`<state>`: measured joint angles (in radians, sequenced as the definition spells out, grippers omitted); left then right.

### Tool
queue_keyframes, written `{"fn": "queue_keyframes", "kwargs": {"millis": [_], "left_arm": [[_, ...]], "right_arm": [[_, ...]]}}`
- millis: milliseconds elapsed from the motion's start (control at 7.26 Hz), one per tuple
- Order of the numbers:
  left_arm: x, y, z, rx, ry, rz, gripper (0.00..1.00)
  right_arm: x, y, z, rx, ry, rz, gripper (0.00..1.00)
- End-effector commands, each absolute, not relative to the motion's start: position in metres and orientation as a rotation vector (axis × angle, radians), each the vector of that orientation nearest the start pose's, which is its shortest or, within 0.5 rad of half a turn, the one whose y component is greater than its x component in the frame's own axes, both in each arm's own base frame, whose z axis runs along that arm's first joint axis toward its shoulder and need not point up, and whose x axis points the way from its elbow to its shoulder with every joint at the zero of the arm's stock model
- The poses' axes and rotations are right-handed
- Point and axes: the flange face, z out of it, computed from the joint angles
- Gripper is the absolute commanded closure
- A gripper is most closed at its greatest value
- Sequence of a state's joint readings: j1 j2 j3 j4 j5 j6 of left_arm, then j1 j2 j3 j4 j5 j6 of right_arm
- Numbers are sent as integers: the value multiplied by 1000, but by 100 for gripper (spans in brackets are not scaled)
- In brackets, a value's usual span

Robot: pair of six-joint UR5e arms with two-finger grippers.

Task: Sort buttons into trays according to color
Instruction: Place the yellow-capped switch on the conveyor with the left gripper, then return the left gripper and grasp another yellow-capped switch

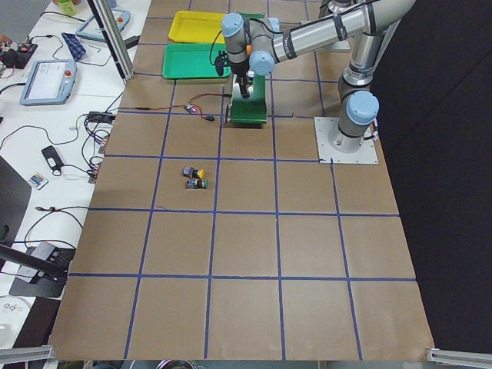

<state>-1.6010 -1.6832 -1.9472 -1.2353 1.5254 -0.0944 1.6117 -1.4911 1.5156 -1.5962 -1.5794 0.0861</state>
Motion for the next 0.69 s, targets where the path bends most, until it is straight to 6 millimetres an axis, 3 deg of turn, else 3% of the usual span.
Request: {"fn": "queue_keyframes", "kwargs": {"millis": [0, 138, 275, 413, 551], "left_arm": [[-133, -484, 303, -156, 3181, 177, 0], [-111, -495, 319, -218, 3181, 131, 0], [-76, -511, 332, -322, 3184, 86, 0], [-17, -540, 337, -366, 3193, 44, 0], [43, -572, 339, -234, 3202, 5, 0]], "right_arm": [[153, -520, 477, 72, 3150, -1, 0], [153, -520, 477, 72, 3150, -1, 0], [153, -520, 476, 70, 3150, 4, 0], [153, -520, 477, 72, 3150, 2, 0], [154, -520, 477, 70, 3150, 1, 0]]}}
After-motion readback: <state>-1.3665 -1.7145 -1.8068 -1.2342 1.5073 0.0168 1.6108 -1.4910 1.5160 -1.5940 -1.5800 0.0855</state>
